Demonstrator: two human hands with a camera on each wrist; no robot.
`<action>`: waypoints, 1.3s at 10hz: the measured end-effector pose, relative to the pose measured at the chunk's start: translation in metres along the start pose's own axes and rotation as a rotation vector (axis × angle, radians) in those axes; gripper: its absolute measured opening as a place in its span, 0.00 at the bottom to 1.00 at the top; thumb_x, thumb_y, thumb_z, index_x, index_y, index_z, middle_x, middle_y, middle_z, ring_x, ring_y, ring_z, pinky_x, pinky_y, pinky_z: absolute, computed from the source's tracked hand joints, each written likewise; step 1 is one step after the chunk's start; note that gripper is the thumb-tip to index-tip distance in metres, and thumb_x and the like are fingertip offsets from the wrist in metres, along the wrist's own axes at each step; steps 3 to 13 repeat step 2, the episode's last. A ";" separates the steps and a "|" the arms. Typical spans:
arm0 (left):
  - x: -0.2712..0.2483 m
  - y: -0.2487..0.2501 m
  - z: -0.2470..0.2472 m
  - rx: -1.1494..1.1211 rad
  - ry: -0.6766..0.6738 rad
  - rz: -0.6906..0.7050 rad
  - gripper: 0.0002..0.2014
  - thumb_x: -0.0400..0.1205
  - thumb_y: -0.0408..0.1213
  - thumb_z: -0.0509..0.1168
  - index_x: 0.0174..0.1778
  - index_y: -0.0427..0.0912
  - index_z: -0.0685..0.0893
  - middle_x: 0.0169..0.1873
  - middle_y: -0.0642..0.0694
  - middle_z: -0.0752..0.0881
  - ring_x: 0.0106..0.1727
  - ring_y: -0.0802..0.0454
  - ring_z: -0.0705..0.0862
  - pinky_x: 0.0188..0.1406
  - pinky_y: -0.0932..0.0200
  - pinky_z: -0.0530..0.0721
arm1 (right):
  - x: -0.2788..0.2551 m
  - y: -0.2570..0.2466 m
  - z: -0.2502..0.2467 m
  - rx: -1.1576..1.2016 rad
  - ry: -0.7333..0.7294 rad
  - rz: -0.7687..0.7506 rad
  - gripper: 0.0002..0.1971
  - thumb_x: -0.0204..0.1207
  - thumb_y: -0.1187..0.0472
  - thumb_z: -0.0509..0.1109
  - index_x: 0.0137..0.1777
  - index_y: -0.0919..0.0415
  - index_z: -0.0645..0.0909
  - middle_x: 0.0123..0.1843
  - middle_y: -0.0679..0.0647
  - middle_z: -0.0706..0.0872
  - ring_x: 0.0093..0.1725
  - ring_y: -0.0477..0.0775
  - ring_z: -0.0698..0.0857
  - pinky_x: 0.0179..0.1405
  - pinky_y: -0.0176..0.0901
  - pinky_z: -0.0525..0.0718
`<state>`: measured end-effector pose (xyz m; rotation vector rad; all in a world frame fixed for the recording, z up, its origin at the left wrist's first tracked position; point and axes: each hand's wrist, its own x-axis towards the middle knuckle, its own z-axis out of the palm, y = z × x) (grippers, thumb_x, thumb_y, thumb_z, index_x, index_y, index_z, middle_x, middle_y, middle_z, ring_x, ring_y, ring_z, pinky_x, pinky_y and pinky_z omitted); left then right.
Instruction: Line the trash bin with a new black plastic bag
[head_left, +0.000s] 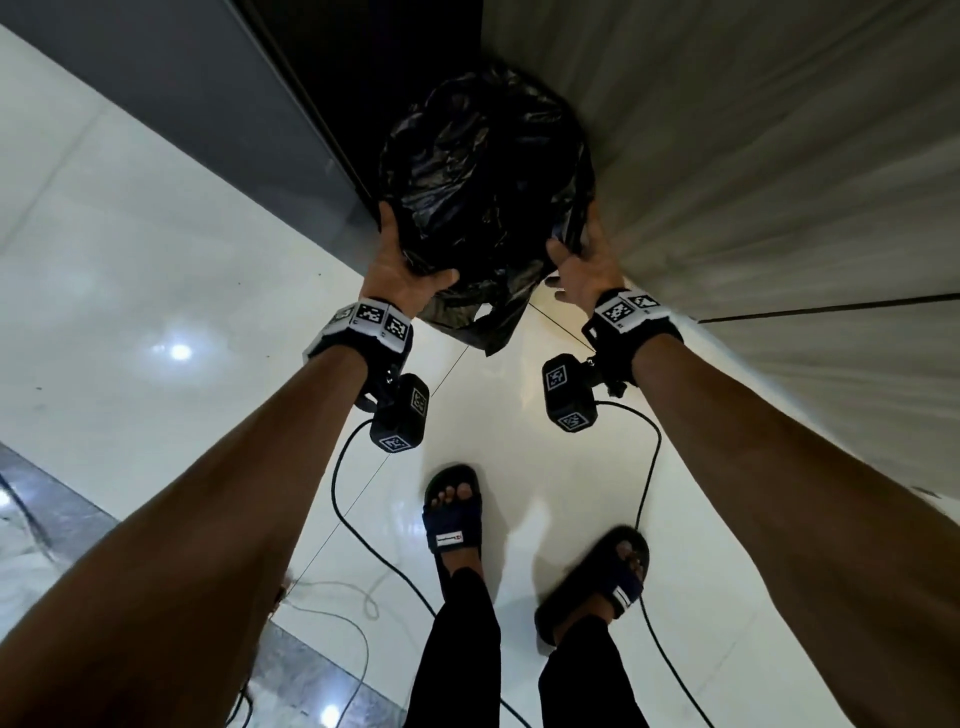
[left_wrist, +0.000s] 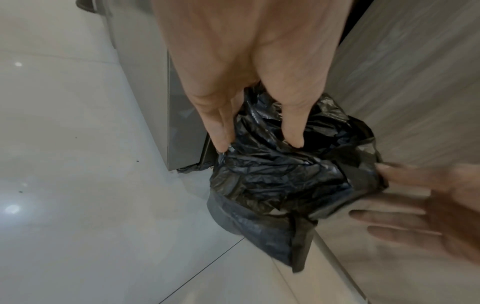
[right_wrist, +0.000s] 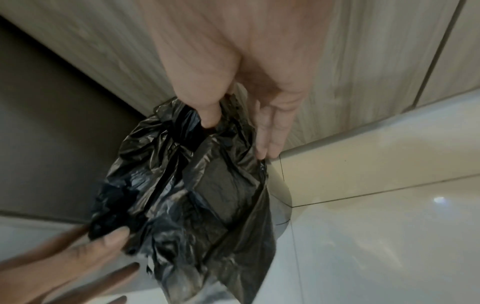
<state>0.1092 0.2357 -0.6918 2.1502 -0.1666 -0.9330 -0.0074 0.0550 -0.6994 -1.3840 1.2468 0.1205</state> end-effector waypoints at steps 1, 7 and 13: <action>-0.027 0.006 -0.006 0.032 -0.007 -0.027 0.55 0.69 0.41 0.78 0.82 0.55 0.43 0.77 0.44 0.70 0.74 0.43 0.73 0.74 0.46 0.74 | -0.026 -0.002 -0.008 -0.253 0.069 -0.143 0.35 0.79 0.51 0.68 0.82 0.40 0.55 0.77 0.55 0.75 0.74 0.60 0.75 0.77 0.52 0.72; -0.070 -0.004 -0.014 0.024 -0.006 -0.079 0.55 0.70 0.43 0.77 0.81 0.58 0.43 0.80 0.46 0.64 0.76 0.42 0.71 0.74 0.48 0.74 | -0.070 0.019 -0.035 -0.457 0.087 -0.224 0.35 0.80 0.50 0.67 0.83 0.41 0.53 0.78 0.56 0.74 0.70 0.63 0.79 0.73 0.53 0.75; -0.070 -0.004 -0.014 0.024 -0.006 -0.079 0.55 0.70 0.43 0.77 0.81 0.58 0.43 0.80 0.46 0.64 0.76 0.42 0.71 0.74 0.48 0.74 | -0.070 0.019 -0.035 -0.457 0.087 -0.224 0.35 0.80 0.50 0.67 0.83 0.41 0.53 0.78 0.56 0.74 0.70 0.63 0.79 0.73 0.53 0.75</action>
